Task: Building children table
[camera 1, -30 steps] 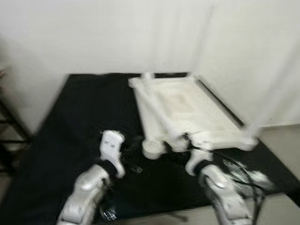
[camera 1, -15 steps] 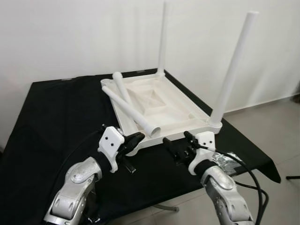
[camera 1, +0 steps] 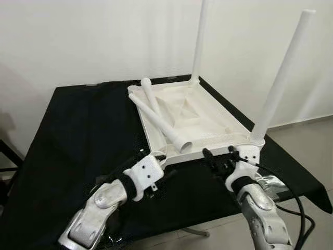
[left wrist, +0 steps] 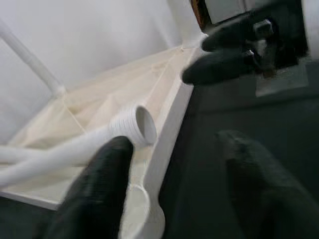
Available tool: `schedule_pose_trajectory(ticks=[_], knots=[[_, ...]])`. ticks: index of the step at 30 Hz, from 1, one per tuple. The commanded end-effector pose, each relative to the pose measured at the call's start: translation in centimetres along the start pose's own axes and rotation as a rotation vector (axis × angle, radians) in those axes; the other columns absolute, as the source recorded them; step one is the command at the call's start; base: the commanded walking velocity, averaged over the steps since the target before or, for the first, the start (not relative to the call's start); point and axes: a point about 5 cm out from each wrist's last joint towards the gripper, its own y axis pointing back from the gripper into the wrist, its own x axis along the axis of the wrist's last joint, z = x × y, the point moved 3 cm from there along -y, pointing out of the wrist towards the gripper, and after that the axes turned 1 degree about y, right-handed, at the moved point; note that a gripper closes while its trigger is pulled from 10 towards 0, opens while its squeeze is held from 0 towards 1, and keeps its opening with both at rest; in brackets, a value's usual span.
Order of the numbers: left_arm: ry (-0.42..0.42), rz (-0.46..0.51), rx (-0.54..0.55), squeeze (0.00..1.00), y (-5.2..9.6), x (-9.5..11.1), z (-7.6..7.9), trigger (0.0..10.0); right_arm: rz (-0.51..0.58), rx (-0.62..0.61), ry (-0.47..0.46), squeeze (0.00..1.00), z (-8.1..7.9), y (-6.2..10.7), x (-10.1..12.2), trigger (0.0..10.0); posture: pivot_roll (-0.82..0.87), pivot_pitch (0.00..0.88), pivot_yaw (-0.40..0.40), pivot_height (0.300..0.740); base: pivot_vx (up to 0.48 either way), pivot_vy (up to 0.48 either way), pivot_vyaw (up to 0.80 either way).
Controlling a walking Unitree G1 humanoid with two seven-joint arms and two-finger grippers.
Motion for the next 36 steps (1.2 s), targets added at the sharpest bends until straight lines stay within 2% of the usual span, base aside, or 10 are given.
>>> schedule_pose_trajectory(ticks=[1,6,9,11,12,18,24,30,31,36], knots=[[-0.008,-0.034,0.005,1.00,-0.5,-0.4,0.1,10.0,-0.002,-0.037,0.010,0.00,0.9,-0.1,0.0,10.0,-0.08,0.000,0.010,0.740,0.000,0.000,0.00],[-0.015,-0.060,0.046,1.00,-1.4,-0.4,-0.5,10.0,-0.026,-0.093,0.025,0.00,1.9,-0.2,-0.1,10.0,-0.08,0.000,0.016,0.740,0.000,0.000,0.00],[-0.009,-0.086,0.100,1.00,-1.7,-0.5,-1.2,10.0,-0.034,-0.161,-0.141,0.00,2.5,-0.7,0.3,10.0,-0.09,0.000,0.020,0.740,0.000,0.000,0.00],[-0.001,-0.093,0.114,1.00,-1.7,-0.6,-1.4,10.0,-0.019,-0.159,-0.122,0.00,2.6,-0.9,0.8,10.0,-0.08,0.000,0.016,0.740,0.000,0.000,0.00],[0.025,-0.108,0.132,0.00,-1.8,-0.8,-1.7,10.0,0.007,-0.165,-0.095,0.00,2.8,-1.3,1.8,10.0,-0.08,0.000,0.016,0.740,0.000,0.000,0.00],[0.063,-0.119,0.132,0.00,-2.0,-0.9,-1.5,10.0,0.018,-0.203,-0.089,0.00,3.4,-1.3,2.2,10.0,-0.09,0.000,0.020,0.740,0.000,0.000,0.00],[0.063,-0.128,0.107,0.00,-2.5,-0.9,-0.8,10.0,-0.033,-0.321,-0.125,0.00,5.3,-1.9,1.9,10.0,-0.09,0.000,0.022,0.740,0.000,0.000,0.00],[0.051,-0.148,0.126,0.00,-2.4,-1.2,-1.0,10.0,0.015,-0.216,-0.117,0.00,3.6,-4.0,3.7,10.0,-0.09,0.000,0.027,0.740,0.000,0.000,0.00],[0.041,-0.160,0.128,0.00,-2.3,-1.4,-1.1,10.0,-0.030,-0.173,-0.021,0.00,2.5,-5.0,3.5,10.0,-0.08,0.000,0.025,0.740,0.000,0.000,0.00],[0.027,-0.173,0.143,0.00,-2.0,-1.6,-1.6,10.0,-0.111,-0.156,0.093,0.00,1.7,-6.2,3.0,10.0,-0.07,0.000,0.021,0.740,0.000,0.000,0.00]])
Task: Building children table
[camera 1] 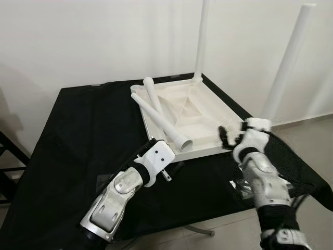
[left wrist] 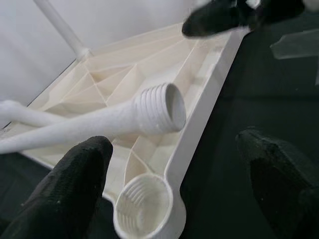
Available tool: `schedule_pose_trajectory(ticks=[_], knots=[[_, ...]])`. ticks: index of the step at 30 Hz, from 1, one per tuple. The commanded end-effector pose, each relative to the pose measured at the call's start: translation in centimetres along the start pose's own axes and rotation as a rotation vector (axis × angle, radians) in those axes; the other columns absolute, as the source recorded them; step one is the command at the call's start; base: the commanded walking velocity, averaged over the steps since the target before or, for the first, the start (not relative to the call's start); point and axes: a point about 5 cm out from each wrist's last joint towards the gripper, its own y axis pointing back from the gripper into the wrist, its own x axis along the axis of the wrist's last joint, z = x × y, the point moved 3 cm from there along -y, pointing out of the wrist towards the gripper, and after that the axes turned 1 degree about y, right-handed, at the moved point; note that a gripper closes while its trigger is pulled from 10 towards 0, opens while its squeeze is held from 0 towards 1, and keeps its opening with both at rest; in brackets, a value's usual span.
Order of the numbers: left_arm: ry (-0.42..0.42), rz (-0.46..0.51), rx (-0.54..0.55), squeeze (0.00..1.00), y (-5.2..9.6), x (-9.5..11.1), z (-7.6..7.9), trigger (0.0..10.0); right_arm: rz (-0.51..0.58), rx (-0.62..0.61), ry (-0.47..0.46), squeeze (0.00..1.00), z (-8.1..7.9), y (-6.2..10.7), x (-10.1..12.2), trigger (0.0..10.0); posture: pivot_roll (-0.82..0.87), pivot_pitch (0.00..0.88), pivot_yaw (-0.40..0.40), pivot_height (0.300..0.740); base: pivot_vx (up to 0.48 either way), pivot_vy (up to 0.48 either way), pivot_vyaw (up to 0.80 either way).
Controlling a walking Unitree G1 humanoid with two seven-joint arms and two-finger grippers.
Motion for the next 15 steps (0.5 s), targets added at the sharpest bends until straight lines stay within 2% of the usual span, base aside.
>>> schedule_pose_trajectory(ticks=[1,10,15], knots=[[-0.012,-0.041,0.022,0.00,0.3,-0.8,-0.7,10.0,-0.031,0.000,0.016,0.00,-0.2,-0.4,-0.2,10.0,-0.06,0.000,0.020,0.740,0.000,0.000,0.00],[-0.033,-0.059,0.032,0.00,0.7,-1.1,-1.0,10.0,0.008,0.001,-0.027,0.00,-0.1,-1.1,1.4,10.0,-0.05,0.000,0.018,0.740,0.000,0.000,0.00],[-0.035,-0.063,0.028,0.00,0.7,-1.2,-0.9,10.0,0.001,0.001,-0.026,0.00,0.0,-1.3,1.5,10.0,-0.05,0.000,0.018,0.740,0.000,0.000,0.00]])
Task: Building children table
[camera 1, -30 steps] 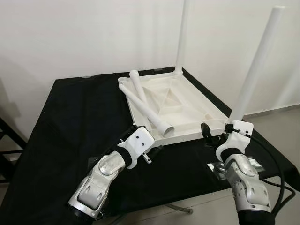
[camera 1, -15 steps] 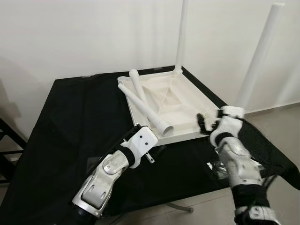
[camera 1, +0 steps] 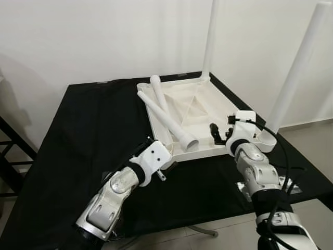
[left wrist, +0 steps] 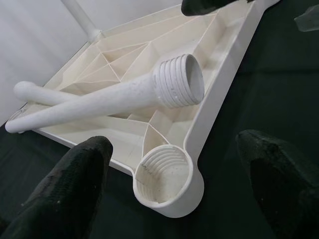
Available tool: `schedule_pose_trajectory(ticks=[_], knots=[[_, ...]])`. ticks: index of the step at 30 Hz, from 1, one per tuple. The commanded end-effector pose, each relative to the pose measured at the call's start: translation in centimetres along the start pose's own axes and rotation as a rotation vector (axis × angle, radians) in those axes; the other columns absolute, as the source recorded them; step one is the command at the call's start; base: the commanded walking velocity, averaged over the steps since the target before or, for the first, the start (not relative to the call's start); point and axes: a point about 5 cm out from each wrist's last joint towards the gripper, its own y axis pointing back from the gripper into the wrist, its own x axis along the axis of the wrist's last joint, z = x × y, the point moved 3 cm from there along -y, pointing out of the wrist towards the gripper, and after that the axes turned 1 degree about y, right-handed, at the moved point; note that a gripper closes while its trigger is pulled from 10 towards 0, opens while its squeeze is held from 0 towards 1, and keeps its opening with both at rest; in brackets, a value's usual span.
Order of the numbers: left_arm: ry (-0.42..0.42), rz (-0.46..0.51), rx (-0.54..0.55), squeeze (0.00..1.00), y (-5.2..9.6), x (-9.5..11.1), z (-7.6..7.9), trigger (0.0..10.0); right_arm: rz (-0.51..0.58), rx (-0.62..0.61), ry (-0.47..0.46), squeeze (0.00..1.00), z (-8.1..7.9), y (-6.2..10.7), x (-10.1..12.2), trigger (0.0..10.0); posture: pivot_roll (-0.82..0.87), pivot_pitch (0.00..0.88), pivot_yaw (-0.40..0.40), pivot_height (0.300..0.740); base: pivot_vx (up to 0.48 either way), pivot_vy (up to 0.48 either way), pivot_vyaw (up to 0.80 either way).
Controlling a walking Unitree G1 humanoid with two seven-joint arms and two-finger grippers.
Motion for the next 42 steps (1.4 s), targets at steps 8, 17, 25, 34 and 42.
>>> schedule_pose_trajectory(ticks=[8,17,25,34,42], knots=[[-0.015,-0.027,0.005,0.00,0.3,-0.5,-0.1,10.0,-0.058,-0.064,0.120,0.00,1.3,-0.4,-1.4,10.0,-0.04,0.000,0.012,0.740,0.000,0.000,0.00],[-0.028,-0.041,0.010,0.00,0.7,-0.8,-0.3,10.0,-0.067,0.106,0.127,0.00,-2.1,-0.4,-2.2,10.0,-0.04,0.000,0.012,0.740,0.000,0.000,0.00],[-0.063,-0.043,0.009,0.00,0.6,-0.8,-0.5,10.0,-0.030,0.210,0.151,0.00,-3.8,-0.3,-1.9,10.0,-0.04,0.000,0.016,0.740,0.000,0.000,0.00],[-0.082,-0.040,0.011,0.00,0.3,-0.8,-0.7,10.0,-0.043,0.190,0.161,0.00,-2.7,0.0,-2.4,10.0,-0.05,0.000,0.026,0.740,0.000,0.000,0.00],[-0.075,0.004,0.016,0.00,-0.8,0.5,-1.0,10.0,-0.048,0.186,0.143,0.00,-2.1,1.6,-3.6,10.0,-0.06,0.000,0.024,0.740,0.000,0.000,0.00]])
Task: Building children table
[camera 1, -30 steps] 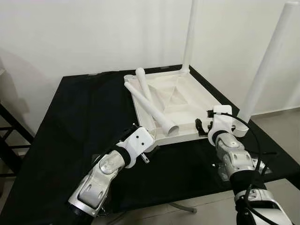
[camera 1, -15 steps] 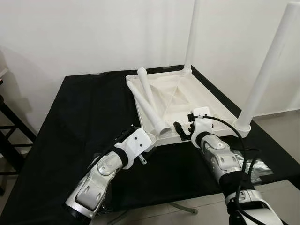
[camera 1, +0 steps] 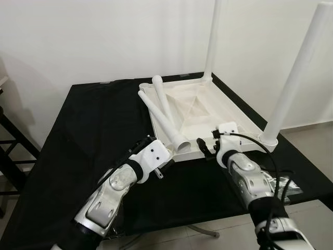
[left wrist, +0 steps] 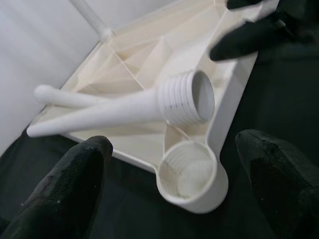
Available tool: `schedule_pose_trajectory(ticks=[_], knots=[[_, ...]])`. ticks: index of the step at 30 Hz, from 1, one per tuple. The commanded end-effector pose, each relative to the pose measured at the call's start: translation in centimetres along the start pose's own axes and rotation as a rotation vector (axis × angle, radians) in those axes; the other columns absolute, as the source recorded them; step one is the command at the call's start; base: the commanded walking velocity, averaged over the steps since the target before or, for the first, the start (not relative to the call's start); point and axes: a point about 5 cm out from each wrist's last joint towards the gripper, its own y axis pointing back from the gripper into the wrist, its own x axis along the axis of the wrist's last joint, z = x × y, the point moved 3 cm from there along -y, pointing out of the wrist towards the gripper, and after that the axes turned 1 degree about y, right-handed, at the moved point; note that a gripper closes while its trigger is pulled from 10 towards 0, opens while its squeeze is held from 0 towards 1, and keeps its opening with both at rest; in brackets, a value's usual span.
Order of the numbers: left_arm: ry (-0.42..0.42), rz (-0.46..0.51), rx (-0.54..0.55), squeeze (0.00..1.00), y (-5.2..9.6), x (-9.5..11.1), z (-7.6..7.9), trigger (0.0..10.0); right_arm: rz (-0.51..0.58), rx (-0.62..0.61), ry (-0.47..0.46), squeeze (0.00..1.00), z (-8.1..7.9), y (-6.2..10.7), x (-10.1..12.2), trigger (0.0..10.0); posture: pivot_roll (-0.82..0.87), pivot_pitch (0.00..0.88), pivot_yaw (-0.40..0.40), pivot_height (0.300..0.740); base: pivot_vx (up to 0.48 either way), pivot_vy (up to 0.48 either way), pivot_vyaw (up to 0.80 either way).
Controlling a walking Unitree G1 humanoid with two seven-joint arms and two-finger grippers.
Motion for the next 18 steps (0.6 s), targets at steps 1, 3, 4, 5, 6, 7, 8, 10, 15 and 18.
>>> schedule_pose_trajectory(ticks=[1,3,4,5,6,7,8,10,15,18], knots=[[0.004,0.008,-0.002,0.00,-0.3,0.2,0.1,10.0,-0.005,0.004,-0.018,0.00,-0.1,0.4,-0.2,10.0,-0.06,0.000,0.024,0.740,0.000,0.000,0.00],[0.016,0.022,-0.021,0.00,-0.6,0.6,0.4,10.0,-0.014,-0.006,-0.026,0.00,0.0,1.0,-0.8,10.0,-0.07,0.000,0.026,0.740,0.000,0.000,0.00],[0.019,0.027,-0.032,0.00,-0.7,0.7,0.6,10.0,-0.019,-0.011,-0.029,0.00,0.1,1.3,-1.1,10.0,-0.07,0.000,0.026,0.740,0.000,0.000,0.00],[0.028,0.035,-0.051,0.00,-0.8,1.0,1.1,10.0,-0.024,-0.028,-0.039,0.00,0.4,1.7,-1.4,10.0,-0.08,0.000,0.029,0.740,0.000,0.000,0.00],[0.028,0.035,-0.051,0.00,-0.8,1.0,1.1,10.0,-0.024,-0.028,-0.039,0.00,0.4,1.7,-1.4,10.0,-0.08,0.000,0.029,0.740,0.000,0.000,0.00],[0.035,0.041,-0.065,0.00,-0.9,1.1,1.4,10.0,-0.028,-0.041,-0.045,0.00,0.6,1.9,-1.7,10.0,-0.08,0.000,0.029,0.740,0.000,0.000,0.00],[0.054,0.049,-0.084,0.00,-1.1,1.3,1.9,10.0,-0.031,-0.071,-0.054,0.00,1.2,2.4,-1.9,10.0,-0.08,0.000,0.035,0.740,0.000,0.000,0.00],[0.089,0.061,-0.119,0.00,-1.5,1.7,2.8,10.0,-0.036,-0.121,-0.069,0.00,2.3,3.1,-2.1,10.0,-0.09,0.000,0.038,0.740,0.000,0.000,0.00],[0.068,0.062,-0.151,0.00,-2.7,2.0,3.8,10.0,-0.043,-0.165,-0.073,0.00,3.4,3.9,-2.3,10.0,-0.09,0.000,0.043,0.740,0.000,0.000,0.00],[0.025,0.060,-0.149,0.00,-3.6,2.3,4.1,10.0,-0.044,-0.171,-0.073,0.00,3.5,4.2,-2.3,10.0,-0.10,0.000,0.046,0.740,0.000,0.000,0.00]])
